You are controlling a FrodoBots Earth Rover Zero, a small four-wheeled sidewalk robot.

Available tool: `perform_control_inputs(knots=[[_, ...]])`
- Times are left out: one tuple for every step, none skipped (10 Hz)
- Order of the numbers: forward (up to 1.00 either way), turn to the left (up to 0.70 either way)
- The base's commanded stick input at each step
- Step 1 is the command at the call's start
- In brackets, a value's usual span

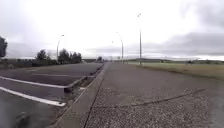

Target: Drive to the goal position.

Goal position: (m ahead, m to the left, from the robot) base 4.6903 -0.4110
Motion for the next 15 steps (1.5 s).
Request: perform_control_inputs(knots=[[1.00,0.00],[1.00,0.00],[1.00,0.00],[1.00,-0.05],[1.00,-0.23],[1.00,-0.40],[1.00,-0.23],[1.00,-0.05],[1.00,0.00],[1.00,0.00],[1.00,0.00],[1.00,0.00],[1.00,0.00],[1.00,0.00],[1.00,0.00]])
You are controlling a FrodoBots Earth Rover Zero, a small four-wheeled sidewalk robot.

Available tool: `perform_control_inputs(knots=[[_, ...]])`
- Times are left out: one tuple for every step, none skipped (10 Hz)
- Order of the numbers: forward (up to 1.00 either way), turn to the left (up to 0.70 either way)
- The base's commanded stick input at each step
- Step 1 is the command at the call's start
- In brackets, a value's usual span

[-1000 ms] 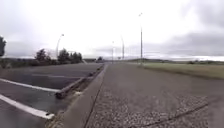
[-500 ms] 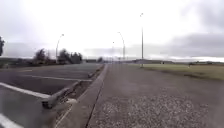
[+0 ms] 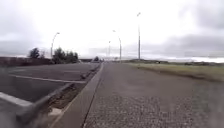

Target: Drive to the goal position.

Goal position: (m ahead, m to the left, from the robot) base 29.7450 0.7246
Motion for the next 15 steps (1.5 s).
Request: perform_control_inputs(knots=[[1.00,0.00],[1.00,0.00],[1.00,0.00],[1.00,0.00],[1.00,0.00],[1.00,0.00],[1.00,0.00],[1.00,0.00],[1.00,0.00],[1.00,0.00],[1.00,0.00],[1.00,0.00],[1.00,0.00],[1.00,0.00],[1.00,0.00]])
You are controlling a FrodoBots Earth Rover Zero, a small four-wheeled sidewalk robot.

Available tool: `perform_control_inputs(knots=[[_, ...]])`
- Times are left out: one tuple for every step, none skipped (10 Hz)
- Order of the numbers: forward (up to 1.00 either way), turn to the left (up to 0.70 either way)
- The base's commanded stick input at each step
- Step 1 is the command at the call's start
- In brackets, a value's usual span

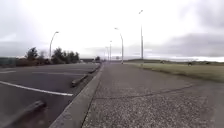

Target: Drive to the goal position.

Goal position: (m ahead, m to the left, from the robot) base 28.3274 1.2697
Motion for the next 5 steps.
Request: perform_control_inputs(knots=[[1.00,0.00],[1.00,0.00],[1.00,0.00],[1.00,0.00],[1.00,0.00]])
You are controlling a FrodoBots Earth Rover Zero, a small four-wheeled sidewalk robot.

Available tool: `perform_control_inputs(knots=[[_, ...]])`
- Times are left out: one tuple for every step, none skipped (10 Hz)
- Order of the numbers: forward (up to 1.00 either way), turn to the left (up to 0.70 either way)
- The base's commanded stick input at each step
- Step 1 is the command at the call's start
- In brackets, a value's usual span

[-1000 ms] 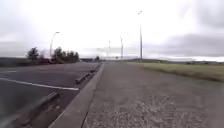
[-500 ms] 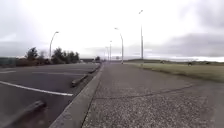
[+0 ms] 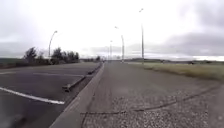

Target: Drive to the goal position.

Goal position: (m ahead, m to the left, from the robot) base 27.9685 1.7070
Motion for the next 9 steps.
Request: perform_control_inputs(knots=[[1.00,0.00],[1.00,0.00],[1.00,0.00],[1.00,0.00],[1.00,0.00],[1.00,0.00],[1.00,0.00],[1.00,0.00],[1.00,0.00]])
